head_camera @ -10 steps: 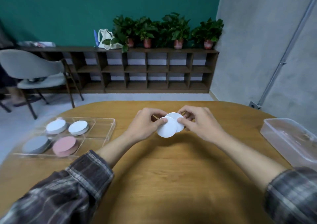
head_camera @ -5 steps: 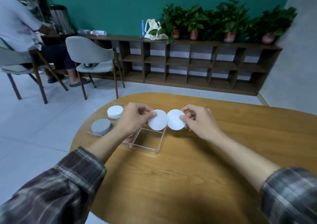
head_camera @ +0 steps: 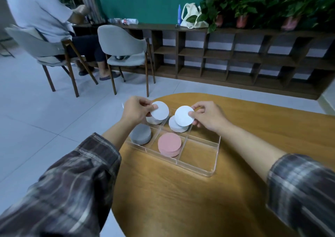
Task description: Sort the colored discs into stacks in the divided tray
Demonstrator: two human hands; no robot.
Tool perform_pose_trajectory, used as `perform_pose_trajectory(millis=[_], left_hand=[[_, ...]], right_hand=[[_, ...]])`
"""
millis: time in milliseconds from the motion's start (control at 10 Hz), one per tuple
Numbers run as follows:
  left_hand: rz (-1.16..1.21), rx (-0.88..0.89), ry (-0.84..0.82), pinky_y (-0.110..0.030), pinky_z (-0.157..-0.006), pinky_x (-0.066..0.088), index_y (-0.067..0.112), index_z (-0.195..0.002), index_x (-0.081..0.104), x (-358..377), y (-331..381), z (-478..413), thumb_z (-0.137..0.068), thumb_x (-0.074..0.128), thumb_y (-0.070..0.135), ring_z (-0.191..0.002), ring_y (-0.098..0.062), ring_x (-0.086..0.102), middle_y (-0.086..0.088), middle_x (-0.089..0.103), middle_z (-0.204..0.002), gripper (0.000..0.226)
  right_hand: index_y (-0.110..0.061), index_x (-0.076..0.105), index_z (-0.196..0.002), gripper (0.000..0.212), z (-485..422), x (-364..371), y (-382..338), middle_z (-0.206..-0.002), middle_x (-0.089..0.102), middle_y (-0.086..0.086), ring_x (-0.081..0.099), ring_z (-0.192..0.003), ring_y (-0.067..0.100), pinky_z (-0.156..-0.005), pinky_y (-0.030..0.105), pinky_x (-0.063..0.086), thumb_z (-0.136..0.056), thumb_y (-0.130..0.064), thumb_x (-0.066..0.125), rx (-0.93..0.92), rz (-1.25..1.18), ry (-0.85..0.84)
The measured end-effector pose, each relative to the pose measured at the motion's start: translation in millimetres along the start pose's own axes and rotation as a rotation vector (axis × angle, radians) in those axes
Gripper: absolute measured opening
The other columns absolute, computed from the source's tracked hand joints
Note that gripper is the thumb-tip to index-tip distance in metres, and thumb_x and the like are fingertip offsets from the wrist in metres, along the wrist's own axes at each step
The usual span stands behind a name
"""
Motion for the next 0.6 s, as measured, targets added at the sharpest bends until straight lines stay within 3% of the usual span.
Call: perform_pose_trajectory(millis=[200, 300, 500, 600], left_hand=[[-0.322, 0.12, 0.019, -0.031, -0.071, 0.054, 0.006, -0.094, 0.082, 1, -18, -26, -0.086, 0.084, 0.023, -0.084, -0.021, 0.071, -0.006, 0.078, -0.09, 0.02], [-0.434, 0.19, -0.001, -0.028, -0.069, 0.048, 0.007, -0.095, 0.08, 7, -19, -30, -0.087, 0.083, 0.025, -0.087, -0.021, 0.067, -0.006, 0.075, -0.09, 0.02], [-0.582, 0.283, 0.019, -0.031, -0.07, 0.043, 0.017, -0.102, 0.076, 9, -8, -19, -0.092, 0.074, 0.024, -0.094, -0.022, 0.062, -0.001, 0.066, -0.101, 0.012], [-0.579, 0.391, -0.002, -0.035, -0.073, 0.052, 0.016, -0.103, 0.078, 18, 12, -3, -0.095, 0.064, 0.019, -0.094, -0.024, 0.065, -0.002, 0.07, -0.102, 0.016]], right_hand=[[-0.021, 0.076, -0.09, 0.013, -20, 26, 3, -0.075, 0.071, -0.005, 0.065, -0.077, 0.014, -0.063, 0.022, 0.045, -0.081, -0.029, 0.08, 0.03, 0.155, 0.024], [-0.024, 0.073, -0.08, 0.008, -20, 33, 3, -0.074, 0.071, -0.008, 0.069, -0.081, 0.016, -0.074, 0.032, 0.057, -0.075, -0.028, 0.078, 0.012, 0.225, 0.072], [-0.024, 0.068, -0.107, 0.026, -8, 38, -8, -0.099, 0.058, -0.006, 0.057, -0.096, 0.018, -0.077, 0.035, 0.05, -0.081, -0.027, 0.073, -0.115, 0.382, 0.107], [-0.021, 0.068, -0.117, 0.029, 4, 26, -15, -0.106, 0.059, -0.004, 0.055, -0.098, 0.015, -0.084, 0.033, 0.048, -0.088, -0.027, 0.071, -0.217, 0.306, 0.084]])
Point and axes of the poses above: each hand's wrist, its own z-axis away from the middle knuckle, its own x-axis out of the palm, y = z × x, the point moved 5 cm from there along -z, towards the middle knuckle
